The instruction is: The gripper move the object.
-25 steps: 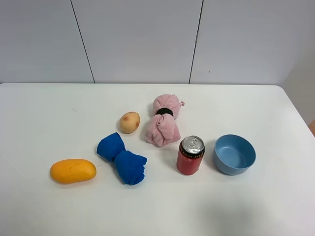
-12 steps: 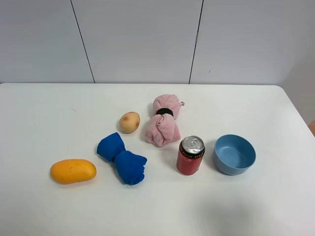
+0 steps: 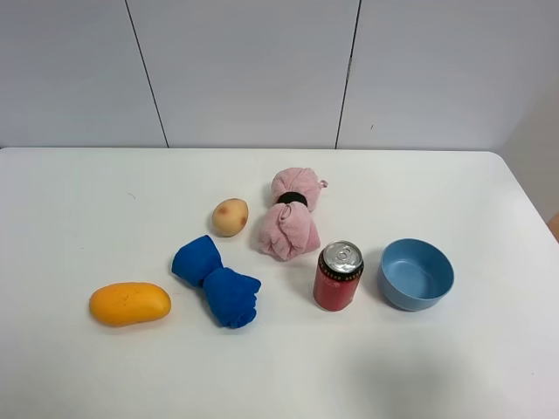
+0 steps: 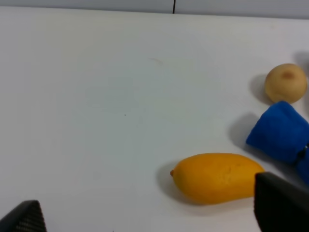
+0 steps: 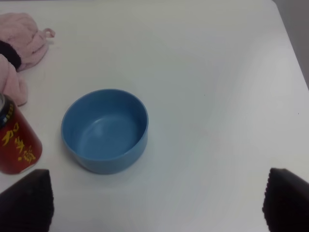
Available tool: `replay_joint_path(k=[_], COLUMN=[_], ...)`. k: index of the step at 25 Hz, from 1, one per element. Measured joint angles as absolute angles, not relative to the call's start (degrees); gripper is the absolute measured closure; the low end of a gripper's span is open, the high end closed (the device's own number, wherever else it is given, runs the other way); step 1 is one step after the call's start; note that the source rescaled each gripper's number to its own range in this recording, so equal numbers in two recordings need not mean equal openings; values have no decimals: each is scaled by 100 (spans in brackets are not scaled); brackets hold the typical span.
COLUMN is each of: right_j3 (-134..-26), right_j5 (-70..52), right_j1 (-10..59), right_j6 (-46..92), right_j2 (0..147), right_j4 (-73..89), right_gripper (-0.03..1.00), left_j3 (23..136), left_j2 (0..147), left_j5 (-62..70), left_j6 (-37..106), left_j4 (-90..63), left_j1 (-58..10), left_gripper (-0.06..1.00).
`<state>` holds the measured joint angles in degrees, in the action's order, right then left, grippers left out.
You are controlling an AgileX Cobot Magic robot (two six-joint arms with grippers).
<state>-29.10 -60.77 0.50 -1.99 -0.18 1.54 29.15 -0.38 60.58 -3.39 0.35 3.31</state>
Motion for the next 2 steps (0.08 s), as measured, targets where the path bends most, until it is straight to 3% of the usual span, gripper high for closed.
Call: replay_joint_path(k=[2], right_j3=[-2910], right_j5=[-6077], right_j1=[50], right_j6=[-199], right_j2=[-18], right_j4=[154], right_gripper=[30], left_j3=[2915], left_j2=[-38], left_j5=[6058], left_j6=[-339], left_j4=[35], left_j1=[331], left_gripper=[-6])
